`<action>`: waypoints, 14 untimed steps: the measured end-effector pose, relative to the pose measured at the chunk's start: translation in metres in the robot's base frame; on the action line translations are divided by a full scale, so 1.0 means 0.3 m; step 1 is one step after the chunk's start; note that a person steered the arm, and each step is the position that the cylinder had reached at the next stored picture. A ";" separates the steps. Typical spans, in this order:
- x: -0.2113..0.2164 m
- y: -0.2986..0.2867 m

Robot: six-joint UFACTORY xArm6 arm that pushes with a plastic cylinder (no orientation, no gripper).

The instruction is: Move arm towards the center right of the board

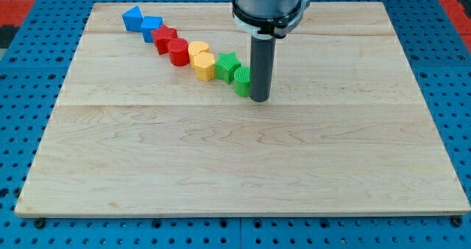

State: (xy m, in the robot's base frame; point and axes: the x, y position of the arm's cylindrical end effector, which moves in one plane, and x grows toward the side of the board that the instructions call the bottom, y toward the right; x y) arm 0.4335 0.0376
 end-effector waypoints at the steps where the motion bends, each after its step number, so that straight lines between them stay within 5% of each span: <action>1: 0.091 0.119; 2: 0.140 0.320; 4: -0.109 0.317; 6: -0.112 0.317; 8: -0.323 0.315; 12: -0.265 0.105; 14: -0.113 0.072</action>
State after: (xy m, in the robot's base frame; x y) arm 0.3995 0.0591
